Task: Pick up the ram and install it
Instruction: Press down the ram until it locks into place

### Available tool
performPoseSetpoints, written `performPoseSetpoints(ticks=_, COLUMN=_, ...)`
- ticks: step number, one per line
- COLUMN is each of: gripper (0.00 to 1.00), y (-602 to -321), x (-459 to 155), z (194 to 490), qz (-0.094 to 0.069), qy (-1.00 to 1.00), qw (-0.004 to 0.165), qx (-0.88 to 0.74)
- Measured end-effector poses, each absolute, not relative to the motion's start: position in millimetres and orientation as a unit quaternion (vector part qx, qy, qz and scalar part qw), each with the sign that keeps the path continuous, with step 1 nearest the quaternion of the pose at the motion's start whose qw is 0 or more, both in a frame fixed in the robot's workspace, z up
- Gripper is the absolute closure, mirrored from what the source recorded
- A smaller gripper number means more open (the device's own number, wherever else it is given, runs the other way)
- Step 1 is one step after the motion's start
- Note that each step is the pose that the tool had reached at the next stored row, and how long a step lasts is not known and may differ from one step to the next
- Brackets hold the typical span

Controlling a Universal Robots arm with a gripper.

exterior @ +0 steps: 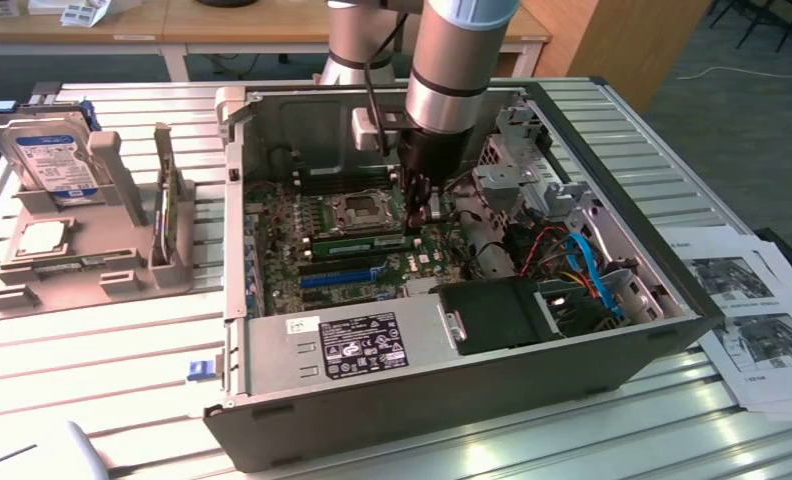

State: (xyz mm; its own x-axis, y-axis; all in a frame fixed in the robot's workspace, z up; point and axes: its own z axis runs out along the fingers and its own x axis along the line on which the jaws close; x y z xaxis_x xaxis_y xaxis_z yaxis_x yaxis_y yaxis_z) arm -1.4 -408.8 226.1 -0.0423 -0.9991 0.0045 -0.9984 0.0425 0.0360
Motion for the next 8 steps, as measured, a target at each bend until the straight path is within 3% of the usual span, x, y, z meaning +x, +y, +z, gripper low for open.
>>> performPoseSetpoints(ticks=8, gripper=0.90, y=-408.8, x=-1.5, z=225.8, qz=-0.011, qy=-0.722, qw=0.014, qx=0.692)
